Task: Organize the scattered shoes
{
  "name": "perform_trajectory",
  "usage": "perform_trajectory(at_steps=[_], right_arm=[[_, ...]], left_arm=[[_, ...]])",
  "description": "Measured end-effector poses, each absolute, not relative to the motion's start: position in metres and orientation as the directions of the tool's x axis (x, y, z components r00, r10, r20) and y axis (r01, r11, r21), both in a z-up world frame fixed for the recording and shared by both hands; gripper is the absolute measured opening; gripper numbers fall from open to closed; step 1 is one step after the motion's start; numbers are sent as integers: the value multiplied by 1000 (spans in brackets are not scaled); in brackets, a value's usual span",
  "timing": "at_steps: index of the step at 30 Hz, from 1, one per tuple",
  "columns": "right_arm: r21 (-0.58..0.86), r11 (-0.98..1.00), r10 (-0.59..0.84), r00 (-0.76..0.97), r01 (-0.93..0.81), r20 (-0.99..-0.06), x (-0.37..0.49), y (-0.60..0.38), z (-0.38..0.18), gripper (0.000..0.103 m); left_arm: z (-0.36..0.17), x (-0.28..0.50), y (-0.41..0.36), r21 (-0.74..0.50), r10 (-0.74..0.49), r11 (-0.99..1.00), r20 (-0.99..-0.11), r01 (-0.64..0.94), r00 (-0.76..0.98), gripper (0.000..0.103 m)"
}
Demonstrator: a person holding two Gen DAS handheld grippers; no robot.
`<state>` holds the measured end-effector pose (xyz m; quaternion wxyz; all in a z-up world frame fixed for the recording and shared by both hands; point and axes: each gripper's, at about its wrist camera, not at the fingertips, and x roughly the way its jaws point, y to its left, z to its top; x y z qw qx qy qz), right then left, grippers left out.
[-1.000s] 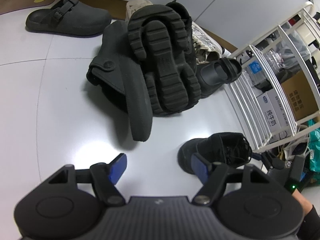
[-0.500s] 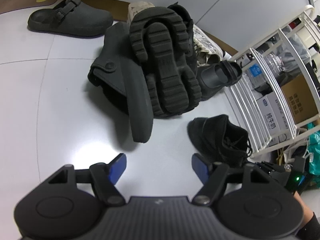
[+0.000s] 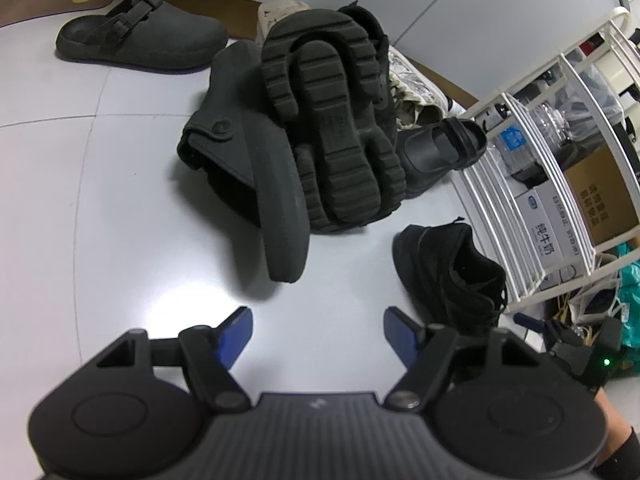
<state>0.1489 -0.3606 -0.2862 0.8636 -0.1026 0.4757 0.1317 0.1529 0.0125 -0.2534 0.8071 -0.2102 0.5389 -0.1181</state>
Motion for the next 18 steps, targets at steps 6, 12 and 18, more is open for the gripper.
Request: perform_trajectory(at_steps=[6,12,18], right_arm=[[-21,949,141,482,-315,-865,157,-365,-304,101],[5,972,112,444,-234,-889,155,-375,-315,85],[12,996,51,442,-92,-896,152,-385,-316,84]], left_arm=[[-255,153,11,-470,-421,882,-821,-37,385,75],[-256,153,11,-467,-419,884,-824,-38,381,75],[-257,153,11,-461,-414,886,-827,-38,381,75]])
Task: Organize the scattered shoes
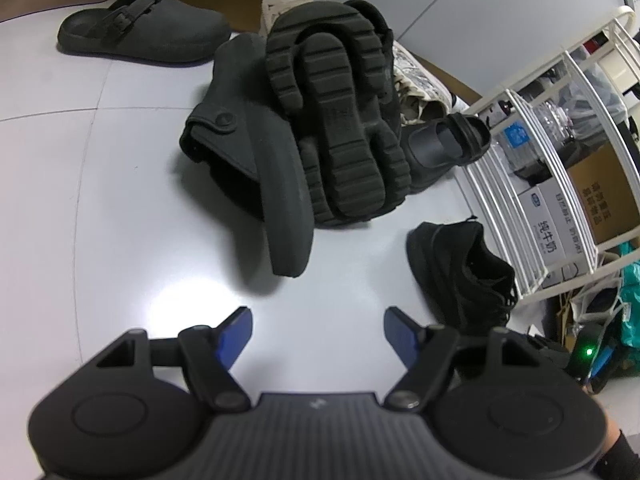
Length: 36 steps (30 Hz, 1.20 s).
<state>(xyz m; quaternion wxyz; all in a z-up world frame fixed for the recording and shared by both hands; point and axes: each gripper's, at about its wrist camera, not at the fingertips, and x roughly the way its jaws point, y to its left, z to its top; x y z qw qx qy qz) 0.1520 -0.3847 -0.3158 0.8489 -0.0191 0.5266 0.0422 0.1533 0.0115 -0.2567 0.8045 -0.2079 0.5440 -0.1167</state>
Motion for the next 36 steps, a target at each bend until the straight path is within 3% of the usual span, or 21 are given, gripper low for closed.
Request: perform_trajectory(at_steps=[11,15,18,28,29,30,36], right_arm=[[-17,987,-78,383,161,-920,146,-405,-313,83],[35,990,-22,388,140,-922,139,-413,-301,85],[42,996,0,446,85,-895,131,-418,-286,96],[71,997,63,435,4,-898,135,-417,-307,96],[64,998,55,428,6,-902,136,-419,-312,95],[62,998,50,424,14,-904,137,-420,-315,85],[78,994,42,407,73,-912,137,-429,-318,78]], left_arm=[[-257,156,9,-431,-394,902,-844,-23,364,75],[-250,160,8,-421,-384,907,-846,-22,370,75],[-239,164,7,-425,-385,905,-837,-19,390,76],[-216,189,-5,-341,-317,940,-867,5,384,80],[-212,194,-8,-338,-317,941,-867,14,385,80],[-208,198,-10,-335,-317,942,-866,22,387,80],[-187,243,-28,-283,-285,956,-852,71,440,80]])
